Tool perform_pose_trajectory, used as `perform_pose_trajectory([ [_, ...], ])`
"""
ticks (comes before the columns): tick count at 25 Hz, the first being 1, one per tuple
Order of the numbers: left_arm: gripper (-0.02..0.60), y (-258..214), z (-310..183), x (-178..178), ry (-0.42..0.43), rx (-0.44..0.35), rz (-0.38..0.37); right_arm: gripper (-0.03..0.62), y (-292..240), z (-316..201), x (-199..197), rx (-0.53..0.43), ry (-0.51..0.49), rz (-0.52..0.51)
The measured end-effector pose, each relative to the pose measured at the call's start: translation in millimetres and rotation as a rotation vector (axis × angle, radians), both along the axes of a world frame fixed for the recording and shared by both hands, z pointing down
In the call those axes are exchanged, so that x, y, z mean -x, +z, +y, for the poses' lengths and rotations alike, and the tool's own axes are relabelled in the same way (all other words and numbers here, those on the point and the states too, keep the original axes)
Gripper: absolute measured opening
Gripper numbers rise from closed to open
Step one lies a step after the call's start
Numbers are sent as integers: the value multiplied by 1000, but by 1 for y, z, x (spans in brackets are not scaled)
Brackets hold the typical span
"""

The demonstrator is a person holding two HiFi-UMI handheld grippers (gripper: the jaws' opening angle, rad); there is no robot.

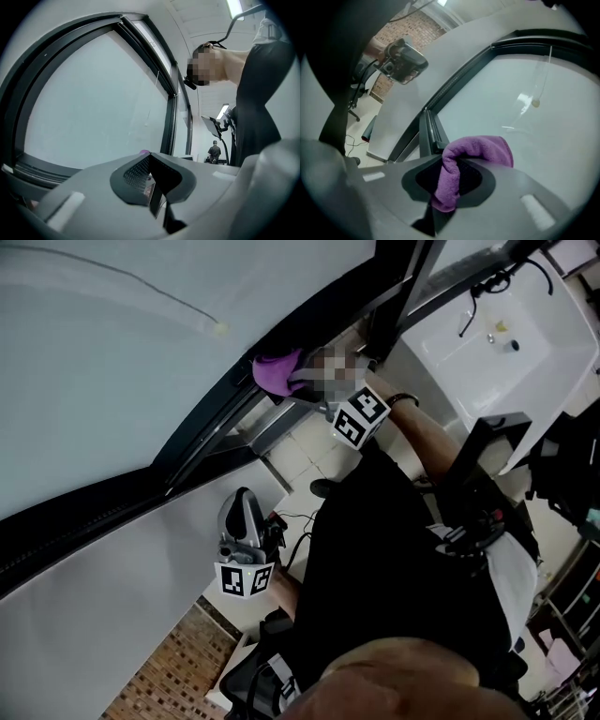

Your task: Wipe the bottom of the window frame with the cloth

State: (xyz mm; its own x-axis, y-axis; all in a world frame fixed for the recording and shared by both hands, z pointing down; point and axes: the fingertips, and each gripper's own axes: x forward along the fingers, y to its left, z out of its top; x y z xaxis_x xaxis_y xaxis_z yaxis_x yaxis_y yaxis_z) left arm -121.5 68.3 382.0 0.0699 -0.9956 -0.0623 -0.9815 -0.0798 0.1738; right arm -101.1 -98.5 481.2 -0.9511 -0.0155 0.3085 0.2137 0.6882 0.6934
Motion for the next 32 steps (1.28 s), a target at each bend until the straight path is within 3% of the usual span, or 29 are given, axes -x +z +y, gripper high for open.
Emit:
perform_pose_trajectory([
  [3,0,2,-6,-2,21,-2,9,62,5,26,-24,-1,-55,39],
  [5,0,3,-9,-4,31,-5,12,62,13,55,-42,39,-146,89],
  [7,0,4,-11,-6,36,-9,11,62,22,83,-56,129,-246,134],
  [9,0,5,-10,-5,30,-14,10,63,13,89,-61,258,-282,106],
  [12,0,3,-4,-1,-2,-19,10,63,-42,44,-49,415,-199,-130],
  [14,0,2,1,3,-25,-20,10,63,-66,-11,-32,502,3,-271],
  [15,0,3,5,5,-35,-21,11,63,-63,-38,-19,527,125,-271],
  [17,0,2,11,7,-58,-24,12,63,-38,-74,13,465,267,-158],
  [19,0,-2,17,6,-83,-28,9,63,-11,-85,44,398,294,-26],
  [21,0,-8,23,6,-106,-30,6,60,3,-82,59,383,294,31],
  [28,0,-7,25,12,-122,-25,2,60,9,-89,52,307,353,88],
  [32,0,-5,22,12,-110,-22,3,61,15,-132,16,160,551,146],
])
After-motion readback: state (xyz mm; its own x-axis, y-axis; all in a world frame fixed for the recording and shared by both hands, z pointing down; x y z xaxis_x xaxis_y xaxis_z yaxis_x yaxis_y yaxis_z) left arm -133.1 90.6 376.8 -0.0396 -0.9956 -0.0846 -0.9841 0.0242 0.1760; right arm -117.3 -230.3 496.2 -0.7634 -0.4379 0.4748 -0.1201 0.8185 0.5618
